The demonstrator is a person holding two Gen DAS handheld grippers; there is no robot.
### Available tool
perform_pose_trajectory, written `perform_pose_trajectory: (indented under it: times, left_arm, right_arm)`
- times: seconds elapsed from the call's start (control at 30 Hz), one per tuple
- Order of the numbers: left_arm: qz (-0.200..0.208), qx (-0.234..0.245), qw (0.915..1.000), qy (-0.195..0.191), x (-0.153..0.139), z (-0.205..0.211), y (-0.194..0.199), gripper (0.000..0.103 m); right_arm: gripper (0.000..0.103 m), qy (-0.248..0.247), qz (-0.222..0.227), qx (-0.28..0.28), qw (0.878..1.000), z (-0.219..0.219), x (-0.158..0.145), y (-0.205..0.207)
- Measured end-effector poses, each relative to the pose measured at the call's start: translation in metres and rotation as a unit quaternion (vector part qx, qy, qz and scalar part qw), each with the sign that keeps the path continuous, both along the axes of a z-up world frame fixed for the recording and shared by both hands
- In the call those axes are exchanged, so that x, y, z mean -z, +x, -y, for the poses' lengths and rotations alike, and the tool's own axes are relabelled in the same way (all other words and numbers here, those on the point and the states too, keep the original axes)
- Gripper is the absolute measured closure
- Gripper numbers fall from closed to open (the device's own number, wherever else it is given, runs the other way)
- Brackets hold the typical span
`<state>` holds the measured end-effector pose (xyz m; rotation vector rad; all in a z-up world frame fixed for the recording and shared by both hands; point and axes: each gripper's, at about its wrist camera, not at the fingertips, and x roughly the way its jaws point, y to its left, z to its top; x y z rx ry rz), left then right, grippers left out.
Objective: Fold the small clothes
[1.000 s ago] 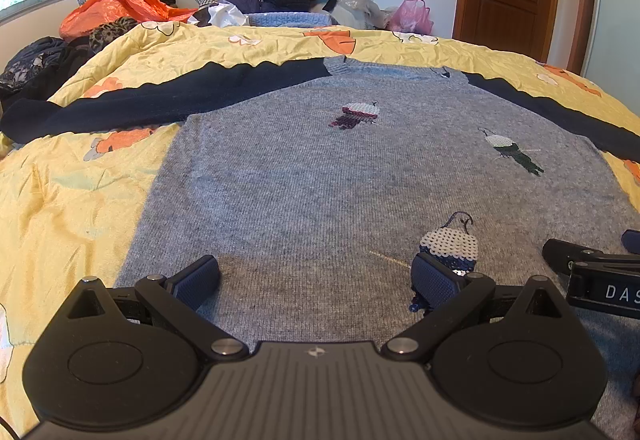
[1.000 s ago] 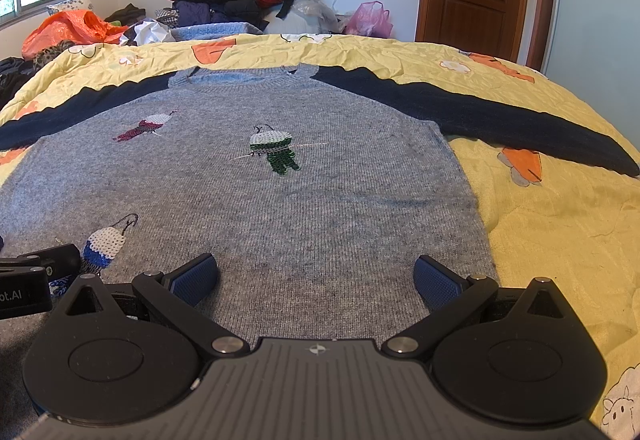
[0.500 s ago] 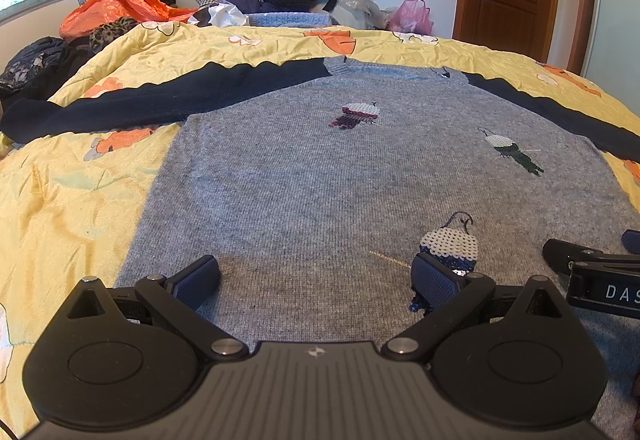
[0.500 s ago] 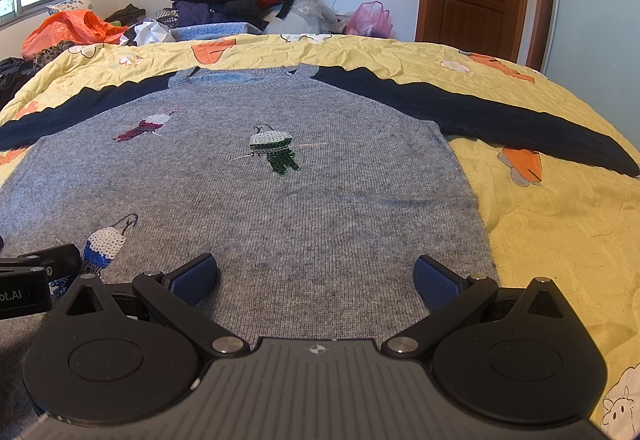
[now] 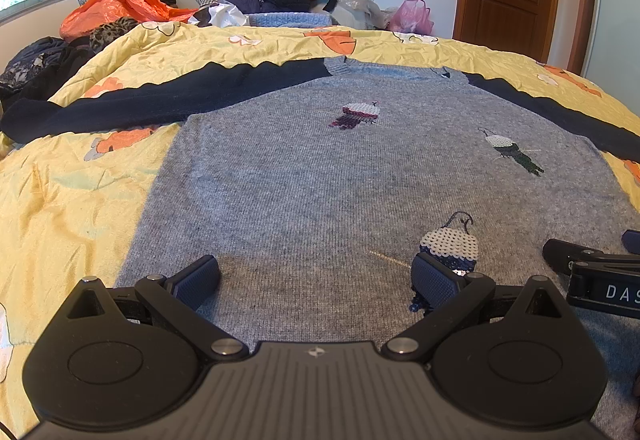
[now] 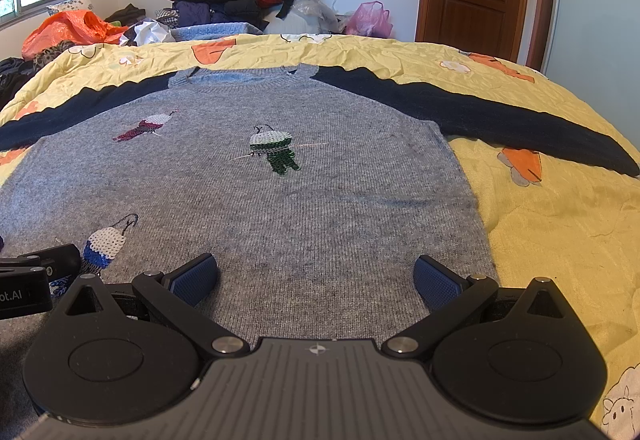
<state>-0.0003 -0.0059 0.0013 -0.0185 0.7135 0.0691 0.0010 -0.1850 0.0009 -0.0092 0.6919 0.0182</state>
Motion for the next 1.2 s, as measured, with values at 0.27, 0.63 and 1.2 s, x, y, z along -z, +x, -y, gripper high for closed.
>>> perform_pose_trajectory:
  times: [0.27, 0.63, 1.2]
  left_arm:
    - [0.000, 0.000, 1.0000, 0.000, 0.000, 0.000, 0.000, 0.000]
    - [0.000, 0.000, 1.0000, 0.000, 0.000, 0.000, 0.000, 0.000]
    - [0.000, 0.000, 1.0000, 0.000, 0.000, 0.000, 0.000, 0.000]
  right_arm:
    - [0.000, 0.000, 0.000, 0.000, 1.000, 0.000, 0.000, 0.000]
    - [0.000, 0.115, -0.026, -0.066, 0.991, 0.038, -0.024, 0.006]
    - [0.001, 0.457, 0.118, 0.288, 0.834, 0.362, -0.016, 0.044]
